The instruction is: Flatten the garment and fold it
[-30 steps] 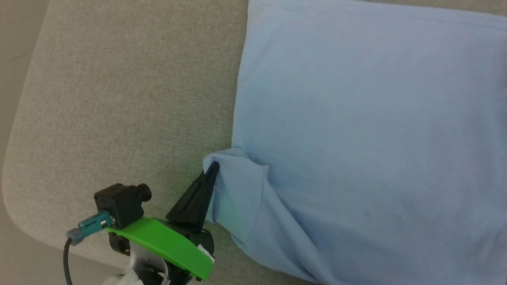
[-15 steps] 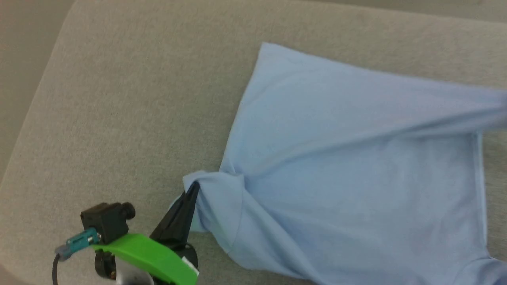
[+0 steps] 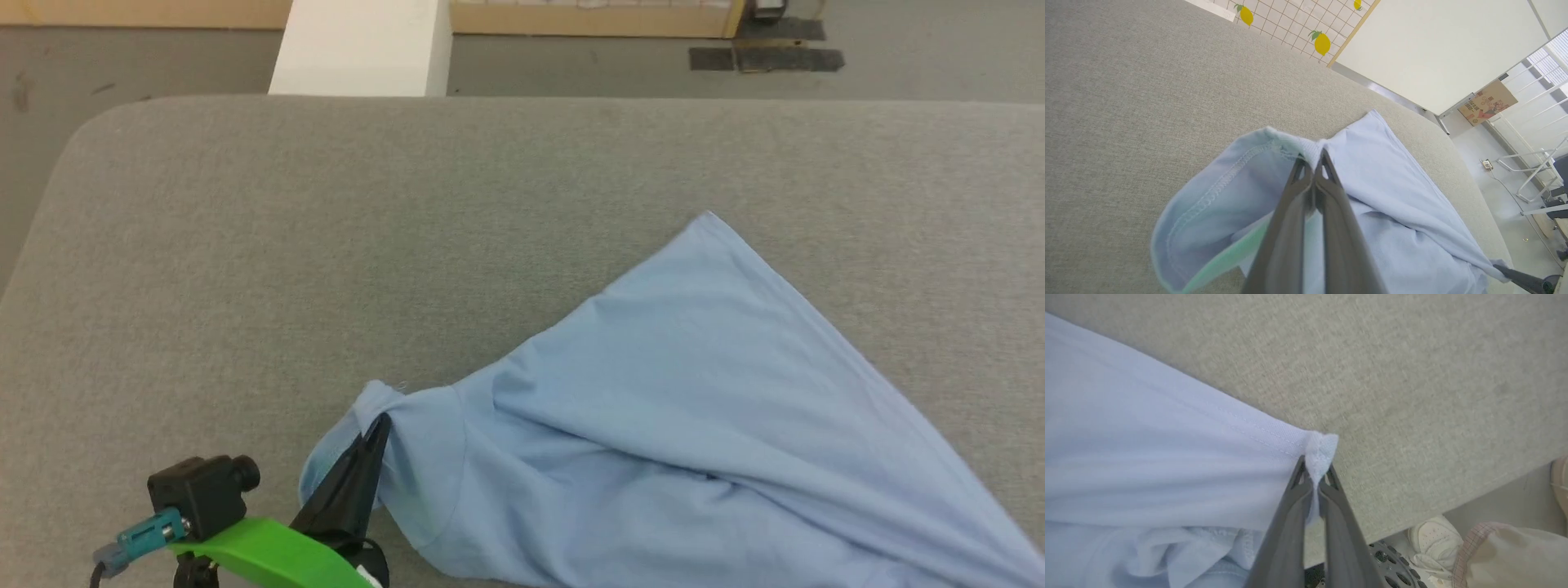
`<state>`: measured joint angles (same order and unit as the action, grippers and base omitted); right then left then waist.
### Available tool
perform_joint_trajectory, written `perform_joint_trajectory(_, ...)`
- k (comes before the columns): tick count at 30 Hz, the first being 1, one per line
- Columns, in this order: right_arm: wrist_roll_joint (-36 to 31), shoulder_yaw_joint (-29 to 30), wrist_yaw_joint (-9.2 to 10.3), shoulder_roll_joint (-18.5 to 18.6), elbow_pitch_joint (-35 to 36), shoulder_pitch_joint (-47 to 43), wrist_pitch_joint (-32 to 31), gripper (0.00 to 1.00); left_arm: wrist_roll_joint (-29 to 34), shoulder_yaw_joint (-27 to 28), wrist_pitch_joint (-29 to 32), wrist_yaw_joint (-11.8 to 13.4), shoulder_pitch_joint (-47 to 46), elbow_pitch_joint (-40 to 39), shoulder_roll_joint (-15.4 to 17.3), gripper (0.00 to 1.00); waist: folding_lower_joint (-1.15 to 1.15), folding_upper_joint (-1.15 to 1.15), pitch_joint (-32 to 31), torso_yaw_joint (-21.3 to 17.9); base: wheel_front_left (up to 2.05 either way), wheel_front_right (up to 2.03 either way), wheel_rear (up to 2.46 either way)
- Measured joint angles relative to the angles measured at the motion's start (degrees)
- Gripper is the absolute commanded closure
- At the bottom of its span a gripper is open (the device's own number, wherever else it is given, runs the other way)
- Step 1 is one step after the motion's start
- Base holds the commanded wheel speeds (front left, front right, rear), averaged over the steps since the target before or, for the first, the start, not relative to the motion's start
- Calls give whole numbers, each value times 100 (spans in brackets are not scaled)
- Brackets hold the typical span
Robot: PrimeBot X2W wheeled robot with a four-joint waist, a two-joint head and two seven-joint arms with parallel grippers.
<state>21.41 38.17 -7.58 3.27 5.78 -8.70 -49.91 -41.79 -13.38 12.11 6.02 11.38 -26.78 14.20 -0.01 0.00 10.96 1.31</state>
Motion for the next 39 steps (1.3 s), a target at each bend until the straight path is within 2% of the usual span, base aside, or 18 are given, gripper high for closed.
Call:
perform_joint_trajectory(5, 27, -463, 0, -27, -363, -407, 513, 100, -9, 16, 99, 65, 101, -53, 47, 100, 0, 0, -154, -117, 0, 0, 0)
perform_joint_trajectory(8, -35, -755, 0, -29, -824, -367, 985, 100, -10, 19, 172, 112, 138, -105, 94, 100, 0, 0, -236, -153, 0, 0, 0)
perform_joint_trajectory(13, -171, -917, 1, 2, -1446, -141, 1518, 100, -9, -18, 250, 157, 154, -174, 123, 100, 0, 0, -340, -194, 0, 0, 0)
perform_joint_trajectory(14, -182, -938, 1, 8, -1522, -108, 1594, 93, -9, -25, 252, 162, 154, -181, 124, 100, 0, 0, -354, -198, 0, 0, 0)
perform_joint_trajectory(15, -182, -937, 1, 10, -1573, -88, 1652, 66, -9, -35, 252, 162, 153, -187, 124, 100, 0, 0, -363, -199, 0, 0, 0)
perform_joint_trajectory(16, -188, -939, 1, 10, -1601, -76, 1692, 30, -9, -43, 252, 162, 153, -191, 124, 100, 0, 0, -372, -198, 0, 0, 0)
perform_joint_trajectory(17, -199, -940, 1, 10, -1595, -75, 1695, 0, -9, -51, 252, 162, 153, -190, 124, 100, 0, 0, -381, -198, 0, 0, 0)
perform_joint_trajectory(20, -142, -900, 1, 31, -1381, -66, 1541, 0, -8, -88, 248, 160, 152, -191, 118, 100, 0, 0, -387, -189, 0, 0, 0)
perform_joint_trajectory(23, 85, -916, 1, 204, -884, -44, 934, 0, -9, -149, 238, 148, 148, -198, 90, 100, 0, 0, -357, -154, 0, 0, 0)
perform_joint_trajectory(27, 550, -887, 1, 665, 349, -149, -339, 0, -9, -237, 233, 69, 126, -213, 56, 100, 0, 0, -271, -74, 0, 0, 0)
perform_joint_trajectory(30, 587, -671, 1, 1088, 1243, 52, -738, 0, -8, -279, 185, 19, 47, -225, 47, 100, 0, 0, -175, 7, 0, 0, 0)
perform_joint_trajectory(32, 506, -658, 1, 1199, 1602, 524, -776, 0, -5, -327, 166, -18, -39, -226, 26, 100, 0, 0, -100, 68, 0, 0, 0)
perform_joint_trajectory(35, 252, -1145, 1, 1335, 1618, 1457, -722, 0, 16, -420, 163, -94, -200, -226, -4, 100, 0, 0, 37, 170, 0, 0, 0)
perform_joint_trajectory(39, -197, -2143, 0, 1427, 868, 2540, -525, 0, 46, -505, 159, -179, -449, -216, -22, 100, 0, 0, 277, 301, 0, 0, 0)
